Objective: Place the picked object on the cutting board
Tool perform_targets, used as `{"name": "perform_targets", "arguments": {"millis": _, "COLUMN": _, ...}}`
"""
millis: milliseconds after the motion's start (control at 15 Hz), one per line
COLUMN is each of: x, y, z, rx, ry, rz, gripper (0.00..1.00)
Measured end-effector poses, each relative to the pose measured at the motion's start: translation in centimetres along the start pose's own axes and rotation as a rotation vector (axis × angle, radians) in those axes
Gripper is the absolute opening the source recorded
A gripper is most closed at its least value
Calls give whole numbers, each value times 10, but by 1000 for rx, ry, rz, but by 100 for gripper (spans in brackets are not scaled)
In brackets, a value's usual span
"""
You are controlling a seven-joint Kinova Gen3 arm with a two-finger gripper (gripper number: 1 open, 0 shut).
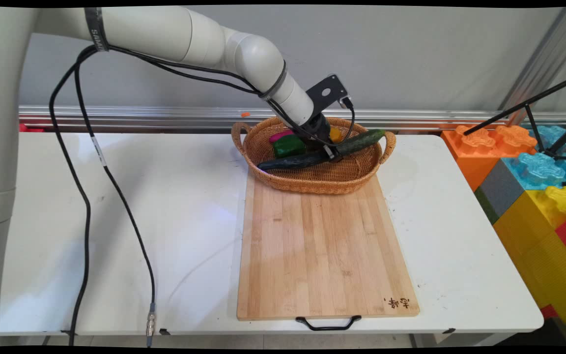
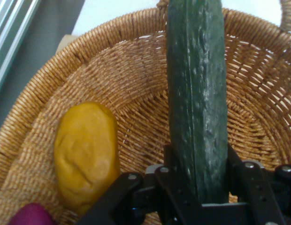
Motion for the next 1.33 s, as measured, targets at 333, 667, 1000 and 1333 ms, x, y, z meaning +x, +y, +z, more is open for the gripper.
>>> {"name": "perform_targets", "arguments": {"millis": 333, "x": 22, "y": 18, "z": -29, "rx": 62, "ry": 55, "rz": 72, "gripper": 0}}
{"name": "perform_targets", "arguments": {"millis": 667, "x": 50, "y": 36, "z": -73, "rx": 134, "ry": 97, "rz": 139, "gripper": 0}}
{"name": "perform_targets", "arguments": {"millis": 1000, "x": 74, "y": 72, "z": -118, "rx": 132, "ry": 124, "rz": 178, "gripper": 0}}
{"name": "perform_targets", "arguments": {"millis": 1333, "x": 58, "y": 127, "z": -136, "rx": -21, "ry": 56, "rz": 165, "gripper": 0}}
